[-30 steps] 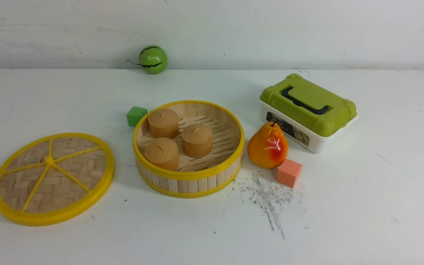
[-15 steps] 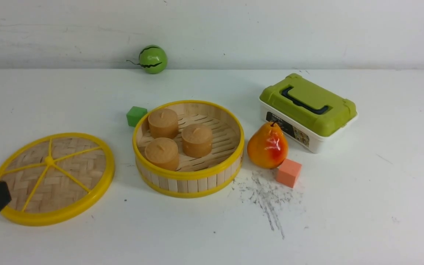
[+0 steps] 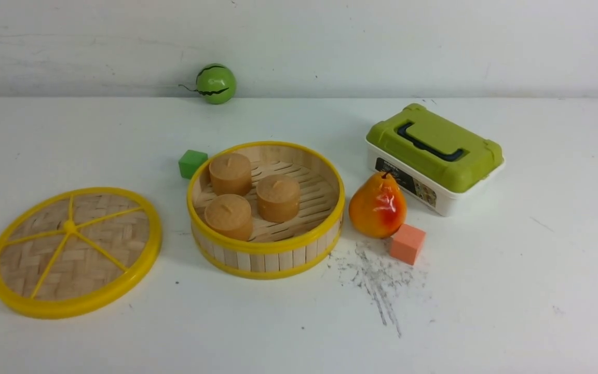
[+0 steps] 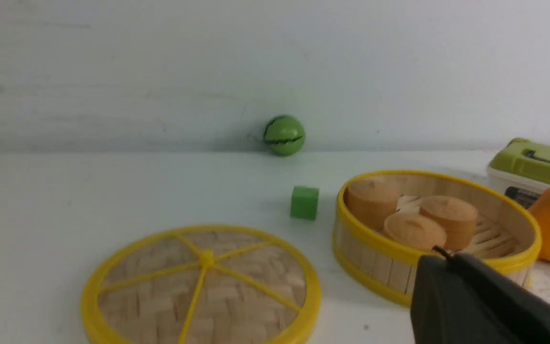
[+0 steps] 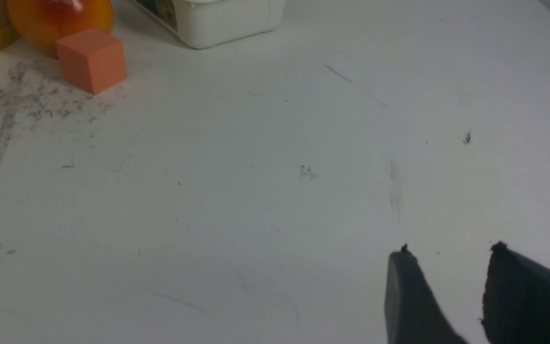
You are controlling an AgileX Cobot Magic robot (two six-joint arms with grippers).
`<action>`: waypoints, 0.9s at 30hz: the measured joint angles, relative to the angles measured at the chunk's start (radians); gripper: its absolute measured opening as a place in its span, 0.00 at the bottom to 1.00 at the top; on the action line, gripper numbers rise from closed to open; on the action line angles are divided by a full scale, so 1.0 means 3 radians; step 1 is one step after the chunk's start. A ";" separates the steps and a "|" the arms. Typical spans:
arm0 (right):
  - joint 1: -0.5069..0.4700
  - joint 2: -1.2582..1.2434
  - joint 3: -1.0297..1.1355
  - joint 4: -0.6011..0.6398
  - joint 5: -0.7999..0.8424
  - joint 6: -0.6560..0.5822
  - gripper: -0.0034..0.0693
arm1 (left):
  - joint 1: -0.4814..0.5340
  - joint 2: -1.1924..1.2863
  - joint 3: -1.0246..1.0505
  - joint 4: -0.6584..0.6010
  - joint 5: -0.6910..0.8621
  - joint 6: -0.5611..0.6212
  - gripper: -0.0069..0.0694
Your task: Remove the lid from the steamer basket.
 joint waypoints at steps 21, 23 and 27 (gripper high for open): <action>0.0000 0.0000 0.0000 0.0000 0.0000 0.0000 0.38 | -0.0257 -0.0008 0.0315 0.1194 0.0730 -0.1428 0.07; 0.0000 0.0000 0.0000 0.0000 0.0000 0.0000 0.38 | -0.0261 -0.0008 0.0315 0.1235 0.0727 -0.1434 0.07; 0.0000 0.0000 0.0000 0.0000 0.0000 0.0000 0.38 | -0.0261 -0.0008 0.0315 0.1264 0.0727 -0.1437 0.07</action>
